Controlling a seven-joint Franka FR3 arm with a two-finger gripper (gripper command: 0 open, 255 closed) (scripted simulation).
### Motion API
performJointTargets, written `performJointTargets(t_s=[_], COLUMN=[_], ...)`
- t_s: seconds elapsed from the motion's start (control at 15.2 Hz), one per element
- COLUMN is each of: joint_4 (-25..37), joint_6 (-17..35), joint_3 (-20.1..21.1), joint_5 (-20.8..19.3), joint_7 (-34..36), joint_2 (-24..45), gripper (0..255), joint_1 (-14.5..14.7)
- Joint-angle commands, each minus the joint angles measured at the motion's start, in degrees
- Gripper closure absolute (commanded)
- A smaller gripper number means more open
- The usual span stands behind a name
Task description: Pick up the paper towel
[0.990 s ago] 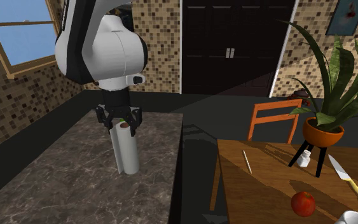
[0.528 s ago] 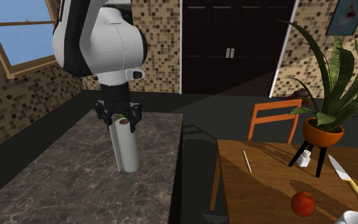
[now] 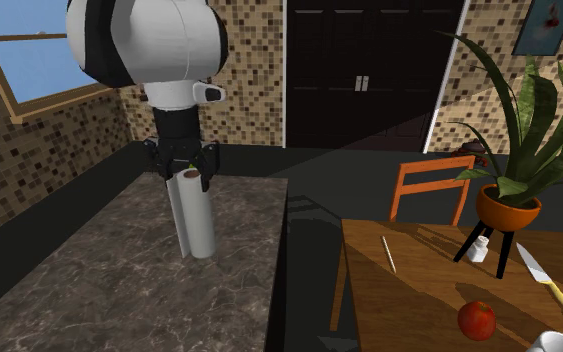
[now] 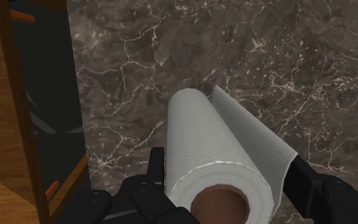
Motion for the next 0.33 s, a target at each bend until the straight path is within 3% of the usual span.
performJointTargets(t_s=[0.0, 0.26], joint_4=[0.3, 0.8], joint_6=[-1.2, -2.6], joint_3=[0.2, 0.4], joint_5=[0.4, 0.8], joint_7=[-0.2, -0.5], joint_2=[-1.0, -1.9], gripper=[255, 255], joint_1=[-0.2, -0.3])
